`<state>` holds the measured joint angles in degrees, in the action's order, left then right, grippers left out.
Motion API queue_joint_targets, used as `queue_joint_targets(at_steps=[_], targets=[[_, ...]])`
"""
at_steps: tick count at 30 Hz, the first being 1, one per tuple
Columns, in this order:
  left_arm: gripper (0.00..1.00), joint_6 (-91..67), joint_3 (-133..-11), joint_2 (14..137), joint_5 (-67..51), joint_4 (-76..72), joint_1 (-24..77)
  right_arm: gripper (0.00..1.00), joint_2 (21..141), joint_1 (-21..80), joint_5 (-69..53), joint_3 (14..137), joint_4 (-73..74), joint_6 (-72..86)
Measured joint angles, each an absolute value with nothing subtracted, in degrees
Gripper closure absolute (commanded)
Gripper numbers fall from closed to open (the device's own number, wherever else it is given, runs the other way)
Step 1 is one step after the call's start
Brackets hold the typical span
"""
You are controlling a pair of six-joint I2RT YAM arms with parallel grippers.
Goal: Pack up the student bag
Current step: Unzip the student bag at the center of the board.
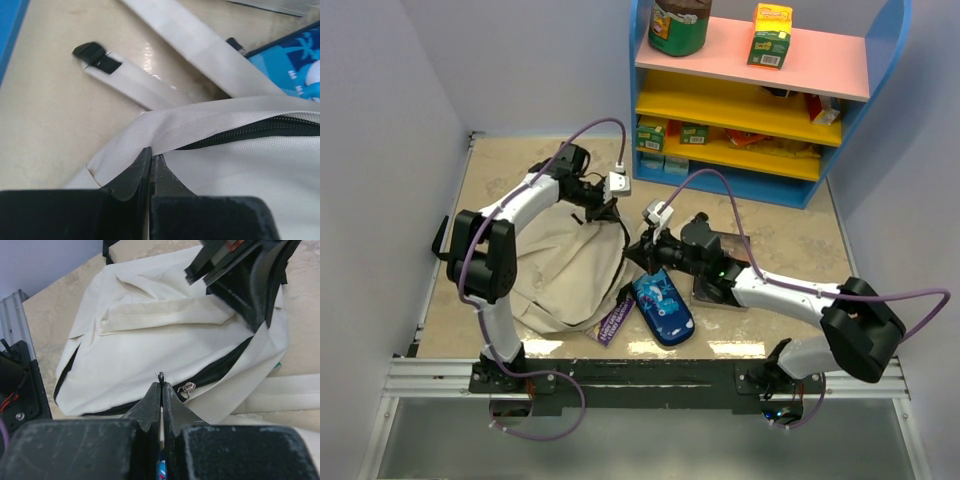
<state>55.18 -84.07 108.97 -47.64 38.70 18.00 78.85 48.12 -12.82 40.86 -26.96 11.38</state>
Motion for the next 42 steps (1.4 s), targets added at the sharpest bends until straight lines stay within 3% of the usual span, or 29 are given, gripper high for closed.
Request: queue_joint_targets(at_steps=[26, 37, 42], targets=[[1.0, 25.3, -86.9, 111.5, -27.0, 25.8, 13.1, 1.0, 88.8, 66.1, -7.0, 41.3, -34.4, 17.1], [1.0, 15.1, -94.3, 114.6, -18.2, 31.6, 11.6, 1.0, 101.9, 68.9, -8.4, 54.2, -36.7, 17.4], [0.63, 14.5, -94.4, 114.6, -17.8, 32.8, 11.6, 0.98, 106.2, 69.5, -8.0, 60.6, -33.3, 17.6]])
